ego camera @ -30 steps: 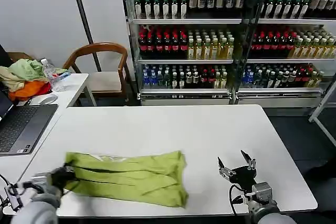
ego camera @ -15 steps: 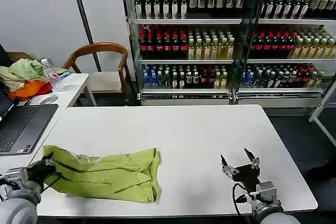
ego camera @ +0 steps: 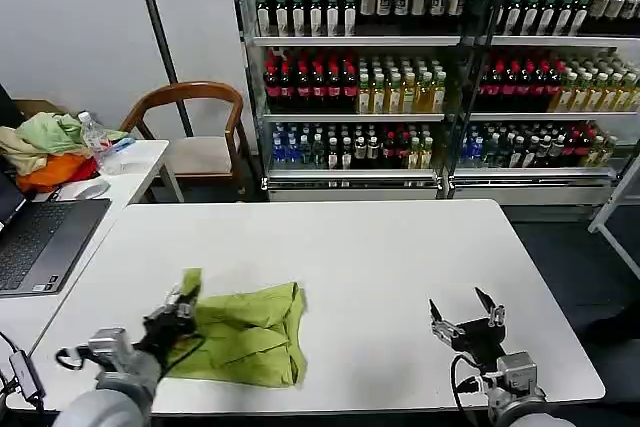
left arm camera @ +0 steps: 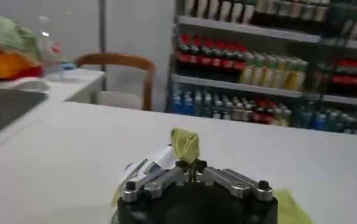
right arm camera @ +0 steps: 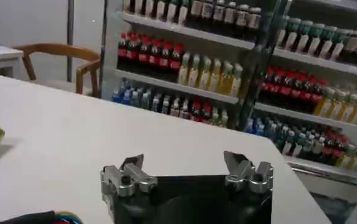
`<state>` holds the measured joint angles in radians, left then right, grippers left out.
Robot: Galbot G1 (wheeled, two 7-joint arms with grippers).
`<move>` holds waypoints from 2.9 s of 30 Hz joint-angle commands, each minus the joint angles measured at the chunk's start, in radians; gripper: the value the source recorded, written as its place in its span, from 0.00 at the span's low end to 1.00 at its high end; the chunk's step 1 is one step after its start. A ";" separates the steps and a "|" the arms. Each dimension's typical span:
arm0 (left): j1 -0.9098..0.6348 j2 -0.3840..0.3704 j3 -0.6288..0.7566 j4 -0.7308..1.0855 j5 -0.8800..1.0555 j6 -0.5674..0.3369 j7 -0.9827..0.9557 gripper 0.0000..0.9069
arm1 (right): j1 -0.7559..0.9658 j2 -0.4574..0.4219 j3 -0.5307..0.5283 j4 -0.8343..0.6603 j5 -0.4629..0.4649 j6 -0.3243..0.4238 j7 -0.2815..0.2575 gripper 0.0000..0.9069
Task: Fold and organize the clothes.
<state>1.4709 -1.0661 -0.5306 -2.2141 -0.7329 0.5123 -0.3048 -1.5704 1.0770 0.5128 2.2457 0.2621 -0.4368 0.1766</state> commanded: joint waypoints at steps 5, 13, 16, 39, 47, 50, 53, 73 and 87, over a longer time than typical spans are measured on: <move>-0.089 -0.049 0.228 0.092 0.051 -0.039 0.049 0.06 | -0.017 0.007 -0.001 -0.001 -0.007 0.001 0.000 1.00; -0.140 -0.065 0.261 0.184 0.066 -0.049 0.045 0.06 | -0.015 0.005 -0.003 -0.002 -0.007 -0.002 0.001 1.00; -0.153 -0.076 0.279 0.200 0.067 -0.055 0.043 0.11 | -0.014 0.005 -0.005 -0.003 -0.007 -0.002 0.001 1.00; -0.071 0.034 0.084 0.028 0.012 -0.190 0.084 1.00 | 0.016 0.009 -0.021 -0.013 -0.005 0.005 -0.006 1.00; 0.000 0.063 -0.012 0.161 0.026 -0.163 0.053 1.00 | 0.033 0.004 -0.034 -0.016 -0.003 0.006 -0.007 1.00; 0.007 0.057 -0.020 0.210 0.024 -0.137 0.035 1.00 | 0.028 0.002 -0.029 -0.016 -0.003 0.010 -0.008 1.00; 0.018 0.051 -0.021 0.230 0.011 -0.102 0.025 1.00 | 0.024 0.001 -0.023 -0.016 -0.002 0.012 -0.008 1.00; 0.020 0.004 0.038 0.264 0.026 -0.070 0.007 0.04 | 0.035 -0.005 -0.036 -0.028 -0.002 0.012 -0.008 1.00; 0.016 -0.018 0.053 0.275 0.060 -0.143 0.038 0.04 | 0.030 0.000 -0.033 -0.024 -0.004 0.012 -0.007 1.00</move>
<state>1.4888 -1.0799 -0.4818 -1.9665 -0.6991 0.4110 -0.2805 -1.5394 1.0775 0.4781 2.2171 0.2588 -0.4249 0.1689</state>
